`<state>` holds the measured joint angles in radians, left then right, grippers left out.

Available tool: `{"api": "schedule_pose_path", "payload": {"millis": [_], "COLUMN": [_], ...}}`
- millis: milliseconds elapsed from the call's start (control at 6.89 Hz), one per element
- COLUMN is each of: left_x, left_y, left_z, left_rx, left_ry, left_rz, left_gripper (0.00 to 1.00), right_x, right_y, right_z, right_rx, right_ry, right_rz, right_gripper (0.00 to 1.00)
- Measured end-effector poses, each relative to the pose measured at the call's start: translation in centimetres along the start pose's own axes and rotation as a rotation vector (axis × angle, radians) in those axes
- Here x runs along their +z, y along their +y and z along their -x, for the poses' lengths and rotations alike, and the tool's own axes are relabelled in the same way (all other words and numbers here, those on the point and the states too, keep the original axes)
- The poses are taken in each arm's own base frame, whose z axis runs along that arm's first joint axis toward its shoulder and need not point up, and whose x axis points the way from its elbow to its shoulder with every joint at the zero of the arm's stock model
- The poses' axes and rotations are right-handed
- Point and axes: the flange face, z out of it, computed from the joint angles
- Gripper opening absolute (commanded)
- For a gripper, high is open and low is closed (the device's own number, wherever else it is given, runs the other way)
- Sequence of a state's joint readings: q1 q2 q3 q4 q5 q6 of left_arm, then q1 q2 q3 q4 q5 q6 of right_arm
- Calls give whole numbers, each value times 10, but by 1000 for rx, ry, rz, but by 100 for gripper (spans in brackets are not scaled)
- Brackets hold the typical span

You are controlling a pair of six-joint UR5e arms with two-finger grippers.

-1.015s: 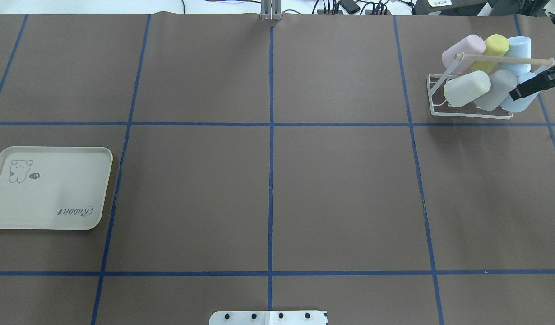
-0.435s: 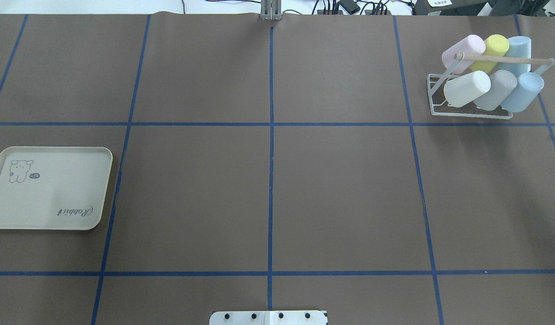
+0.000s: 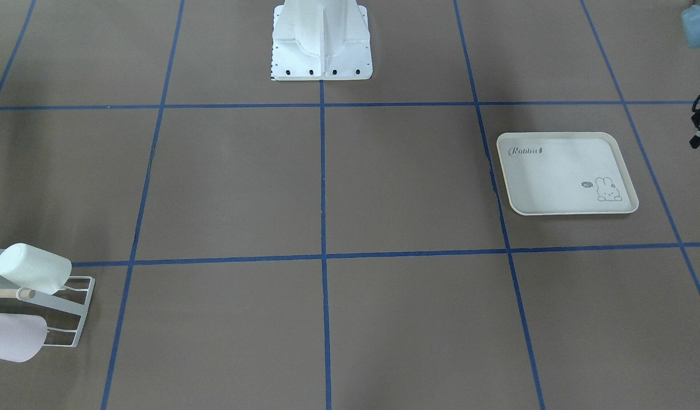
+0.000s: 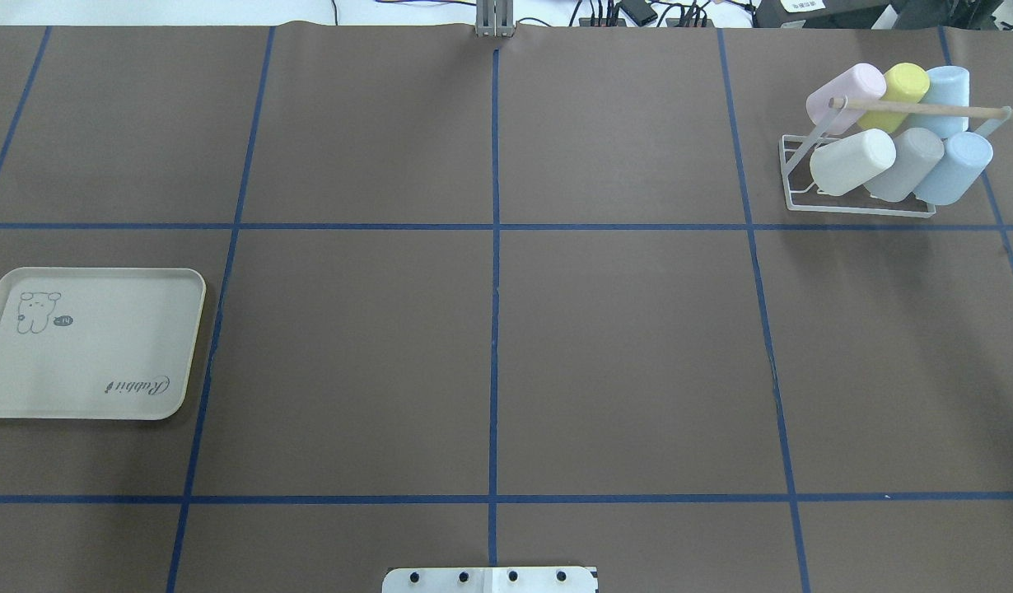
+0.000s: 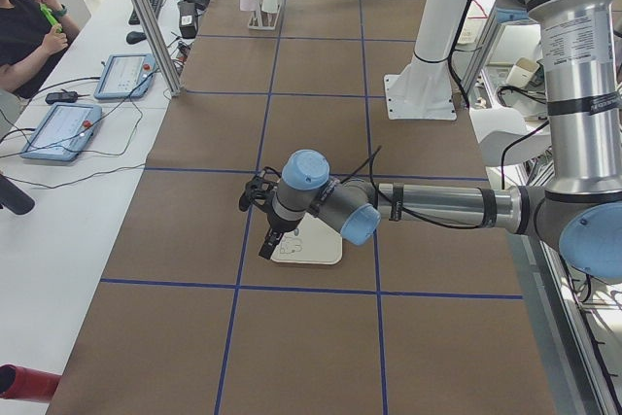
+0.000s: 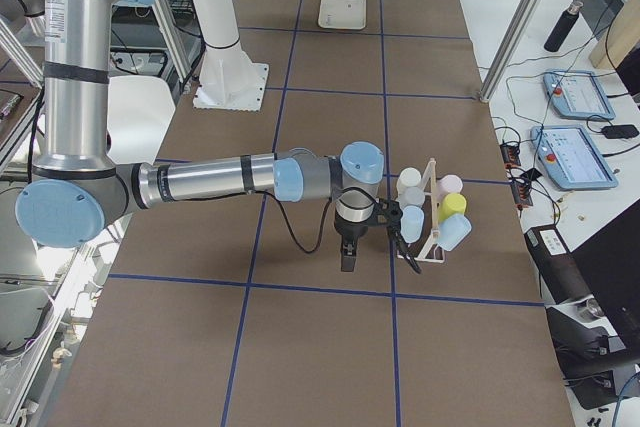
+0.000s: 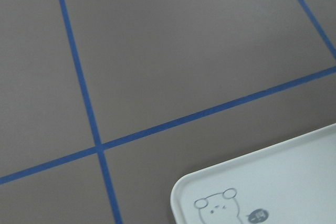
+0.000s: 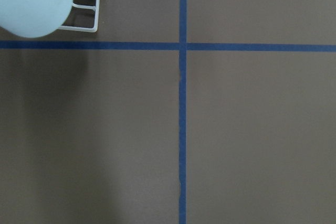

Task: Transfer IKEA cup to right arm and place on rack

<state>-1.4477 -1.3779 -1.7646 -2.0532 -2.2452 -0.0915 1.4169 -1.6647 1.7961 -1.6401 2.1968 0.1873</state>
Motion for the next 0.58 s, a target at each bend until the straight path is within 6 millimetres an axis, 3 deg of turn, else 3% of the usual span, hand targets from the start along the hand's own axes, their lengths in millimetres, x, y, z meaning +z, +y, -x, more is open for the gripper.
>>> {"api": "schedule_pose_path", "payload": {"millis": [290,580], "left_x": [-7,1], "left_y": [32,58], "left_z": [54,79], "left_rx": [-91,-158], "left_ry": [-50,-52], "left_rz": [112,165], "left_gripper": [100,100], "right_x": [6,3], "right_y": [3,15], "right_z": [-7,-28], "right_rx": [22,2], "right_ry": [-5,-62], "right_rz": [32,38], "right_gripper": [100,100]}}
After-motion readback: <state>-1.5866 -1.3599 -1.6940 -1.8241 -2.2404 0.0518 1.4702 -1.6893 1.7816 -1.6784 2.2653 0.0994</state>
